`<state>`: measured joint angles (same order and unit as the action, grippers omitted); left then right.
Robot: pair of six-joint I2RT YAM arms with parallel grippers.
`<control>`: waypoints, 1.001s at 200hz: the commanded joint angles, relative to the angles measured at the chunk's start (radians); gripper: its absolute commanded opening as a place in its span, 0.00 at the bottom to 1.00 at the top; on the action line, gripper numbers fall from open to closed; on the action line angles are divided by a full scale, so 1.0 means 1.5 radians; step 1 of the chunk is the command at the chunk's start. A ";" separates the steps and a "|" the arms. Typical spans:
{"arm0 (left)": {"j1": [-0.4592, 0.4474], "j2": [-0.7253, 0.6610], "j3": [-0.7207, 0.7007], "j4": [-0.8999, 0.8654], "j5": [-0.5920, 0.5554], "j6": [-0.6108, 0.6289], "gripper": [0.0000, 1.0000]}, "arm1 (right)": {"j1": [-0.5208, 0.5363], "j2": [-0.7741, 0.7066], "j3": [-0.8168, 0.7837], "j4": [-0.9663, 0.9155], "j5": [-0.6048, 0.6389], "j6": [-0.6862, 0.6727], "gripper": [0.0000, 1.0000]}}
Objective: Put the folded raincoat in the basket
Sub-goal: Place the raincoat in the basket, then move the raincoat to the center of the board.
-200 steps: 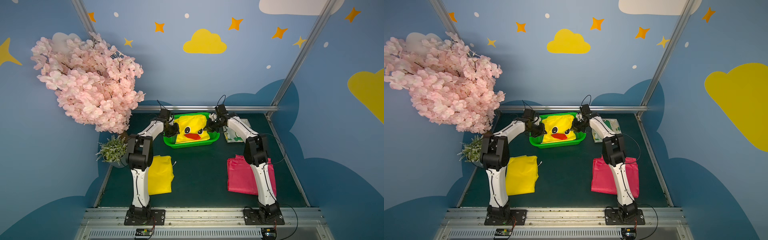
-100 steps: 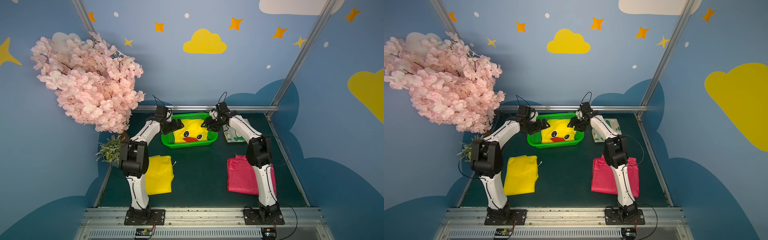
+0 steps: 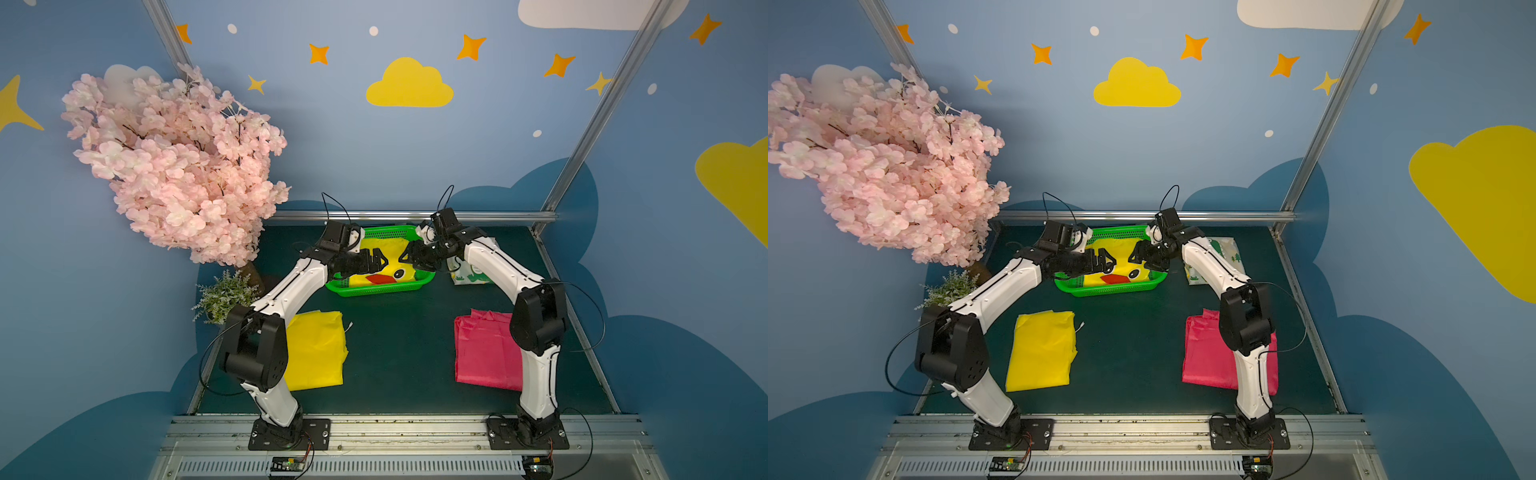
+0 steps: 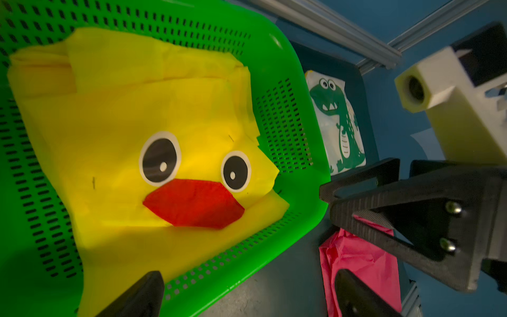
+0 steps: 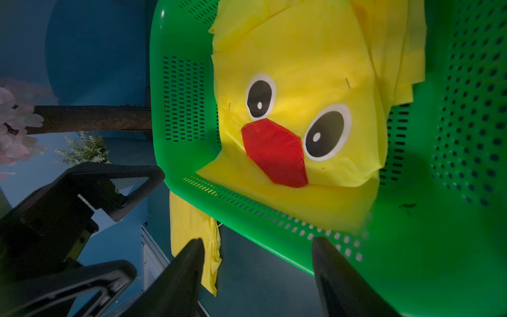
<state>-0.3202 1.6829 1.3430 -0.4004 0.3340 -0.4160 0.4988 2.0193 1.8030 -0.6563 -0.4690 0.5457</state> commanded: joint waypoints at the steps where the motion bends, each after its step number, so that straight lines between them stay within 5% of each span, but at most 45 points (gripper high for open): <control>1: -0.038 -0.051 -0.040 0.033 -0.011 -0.011 1.00 | -0.003 -0.087 -0.054 0.017 0.015 -0.009 0.69; 79: -0.205 -0.096 -0.192 0.142 -0.060 -0.100 1.00 | -0.050 -0.297 -0.316 0.028 0.033 -0.014 0.76; 138: -0.310 -0.010 -0.199 0.219 -0.082 -0.145 1.00 | -0.157 -0.507 -0.543 0.020 0.047 0.020 0.82; 200: -0.357 0.139 -0.129 0.282 -0.020 -0.174 1.00 | -0.256 -0.688 -0.676 0.002 0.131 0.052 0.88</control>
<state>-0.8413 1.8309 1.0958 -0.0467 0.2520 -0.6491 0.1696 1.0470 0.8280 -0.6304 -0.3214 0.5964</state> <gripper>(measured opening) 0.999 0.879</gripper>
